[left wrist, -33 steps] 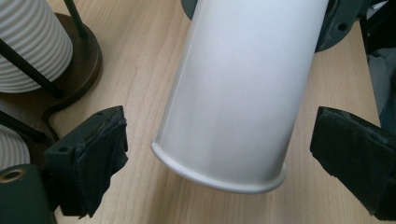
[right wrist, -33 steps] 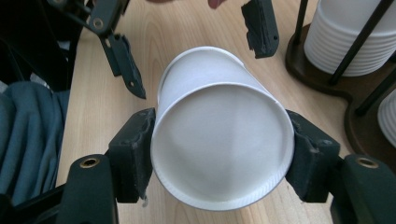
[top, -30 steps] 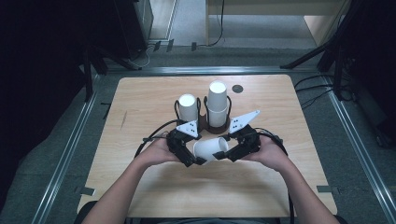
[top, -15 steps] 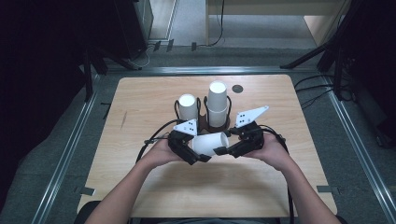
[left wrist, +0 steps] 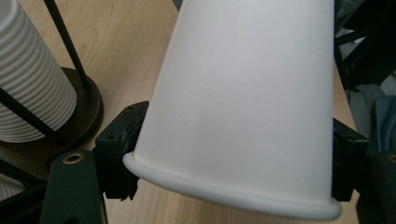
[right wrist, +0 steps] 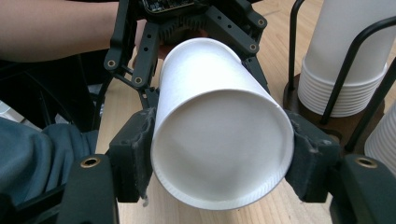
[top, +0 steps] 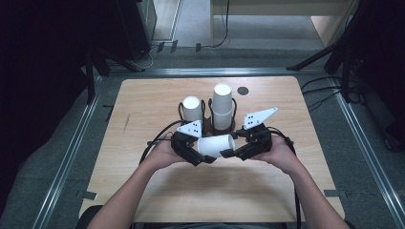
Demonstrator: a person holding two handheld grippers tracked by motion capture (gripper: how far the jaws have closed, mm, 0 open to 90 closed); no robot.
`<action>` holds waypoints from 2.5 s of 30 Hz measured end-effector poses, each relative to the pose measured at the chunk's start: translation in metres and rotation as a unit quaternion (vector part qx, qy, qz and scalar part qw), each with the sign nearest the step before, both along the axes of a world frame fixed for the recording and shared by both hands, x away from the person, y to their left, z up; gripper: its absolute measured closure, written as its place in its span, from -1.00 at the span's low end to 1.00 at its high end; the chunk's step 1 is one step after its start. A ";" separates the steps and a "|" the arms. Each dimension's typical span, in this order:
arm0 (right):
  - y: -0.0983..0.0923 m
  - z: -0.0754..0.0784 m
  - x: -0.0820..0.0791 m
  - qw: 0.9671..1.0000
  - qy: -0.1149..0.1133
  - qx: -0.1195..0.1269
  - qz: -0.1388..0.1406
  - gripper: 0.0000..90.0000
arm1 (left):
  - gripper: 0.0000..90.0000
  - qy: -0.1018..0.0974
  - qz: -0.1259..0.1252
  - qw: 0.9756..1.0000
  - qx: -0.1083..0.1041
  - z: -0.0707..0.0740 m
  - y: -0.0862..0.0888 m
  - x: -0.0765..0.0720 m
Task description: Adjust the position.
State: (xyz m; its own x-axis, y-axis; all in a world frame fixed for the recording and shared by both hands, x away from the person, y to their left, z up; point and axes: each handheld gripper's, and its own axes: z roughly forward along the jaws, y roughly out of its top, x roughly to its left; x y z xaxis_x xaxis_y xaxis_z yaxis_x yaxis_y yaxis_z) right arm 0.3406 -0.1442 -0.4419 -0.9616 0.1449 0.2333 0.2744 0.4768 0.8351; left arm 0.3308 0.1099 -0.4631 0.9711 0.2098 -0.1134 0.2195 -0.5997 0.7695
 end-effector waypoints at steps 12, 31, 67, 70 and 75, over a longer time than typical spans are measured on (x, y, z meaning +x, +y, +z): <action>0.002 -0.009 -0.001 0.999 -0.017 -0.047 -0.011 -0.48 | -0.47 0.011 0.014 0.999 0.026 0.011 0.011 0.001; 0.007 -0.021 0.000 0.994 -0.037 -0.095 -0.030 -0.48 | -0.47 0.015 -0.010 0.994 0.108 0.020 0.005 0.016; 0.035 -0.043 -0.006 0.988 -0.034 -0.151 0.029 -0.26 | -0.50 0.056 -0.070 0.975 0.201 -0.013 -0.023 0.019; 0.035 -0.042 -0.007 0.987 -0.041 -0.153 0.037 -0.25 | -0.50 0.058 -0.069 0.976 0.198 -0.013 -0.022 0.017; 0.033 -0.038 -0.007 0.987 -0.046 -0.149 0.034 -0.25 | -0.75 0.032 -0.055 0.982 0.179 -0.012 -0.019 0.014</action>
State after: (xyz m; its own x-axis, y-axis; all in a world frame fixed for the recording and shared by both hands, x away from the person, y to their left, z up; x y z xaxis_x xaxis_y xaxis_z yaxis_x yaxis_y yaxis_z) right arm 0.3335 -0.1110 -0.4797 -0.9867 0.1276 0.1008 0.1620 0.7195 0.6753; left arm 0.3451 0.0905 -0.4749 0.9835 0.1416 -0.1123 0.1788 -0.8524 0.4913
